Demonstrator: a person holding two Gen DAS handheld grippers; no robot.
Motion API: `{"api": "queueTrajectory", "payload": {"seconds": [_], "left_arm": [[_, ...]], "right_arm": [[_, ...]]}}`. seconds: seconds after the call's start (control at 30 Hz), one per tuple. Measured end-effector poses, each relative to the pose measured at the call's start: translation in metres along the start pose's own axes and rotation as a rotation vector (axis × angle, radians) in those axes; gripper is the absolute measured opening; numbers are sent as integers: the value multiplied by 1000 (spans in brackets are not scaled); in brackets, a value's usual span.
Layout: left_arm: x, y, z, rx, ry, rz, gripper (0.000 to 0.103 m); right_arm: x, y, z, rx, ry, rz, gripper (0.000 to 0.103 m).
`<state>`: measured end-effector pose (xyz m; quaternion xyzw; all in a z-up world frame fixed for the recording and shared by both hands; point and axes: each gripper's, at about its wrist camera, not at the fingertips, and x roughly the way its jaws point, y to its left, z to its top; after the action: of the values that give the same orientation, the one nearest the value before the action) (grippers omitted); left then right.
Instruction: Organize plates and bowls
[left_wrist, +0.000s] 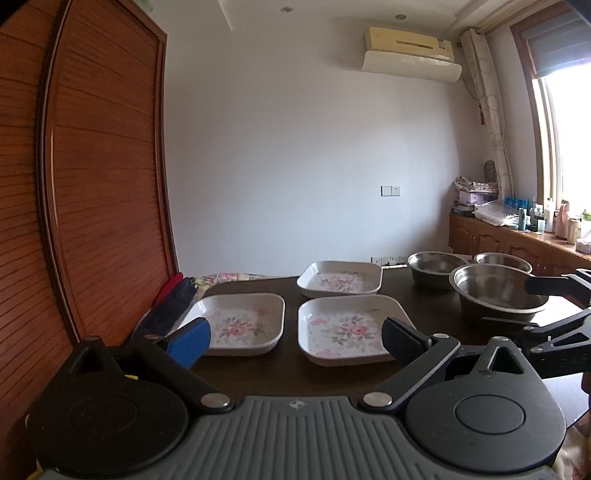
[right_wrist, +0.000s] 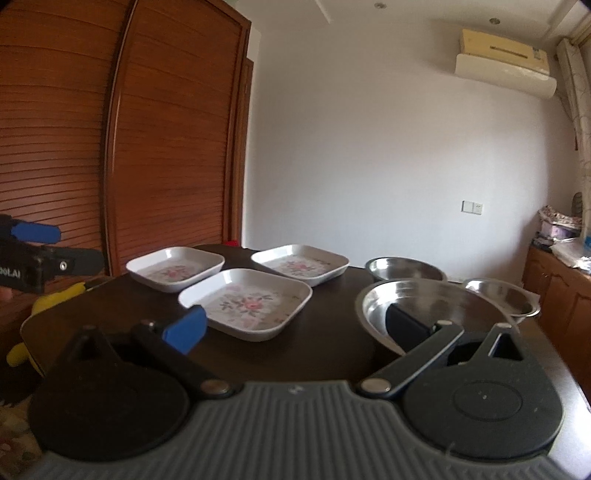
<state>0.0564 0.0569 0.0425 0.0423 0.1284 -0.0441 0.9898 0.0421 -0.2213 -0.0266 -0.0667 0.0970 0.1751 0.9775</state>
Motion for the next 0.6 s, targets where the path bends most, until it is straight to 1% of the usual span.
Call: {"api": "queueTrajectory", "payload": {"seconds": [0.13,0.17,0.2,0.23,0.4,0.47,0.6], "left_arm": [[10,2,10,29,0,2,103],[14,2,11,39,3,1,103],[17,2,13,42,9,-4,103],[21,3,14,37,18,-12,103],[40,6,13,34,77,-49,103],[51,9,14,16,112,-77,103],[69,14,12,15,151,-85,101]], "right_arm": [[13,-2,9,6,7,27,101],[17,-2,12,8,11,34,100],[20,-3,15,11,15,40,94],[25,-4,19,17,26,51,92],[43,-12,35,56,56,92,90],[52,-12,44,51,66,100,88],[74,-13,60,36,112,118,85]]}}
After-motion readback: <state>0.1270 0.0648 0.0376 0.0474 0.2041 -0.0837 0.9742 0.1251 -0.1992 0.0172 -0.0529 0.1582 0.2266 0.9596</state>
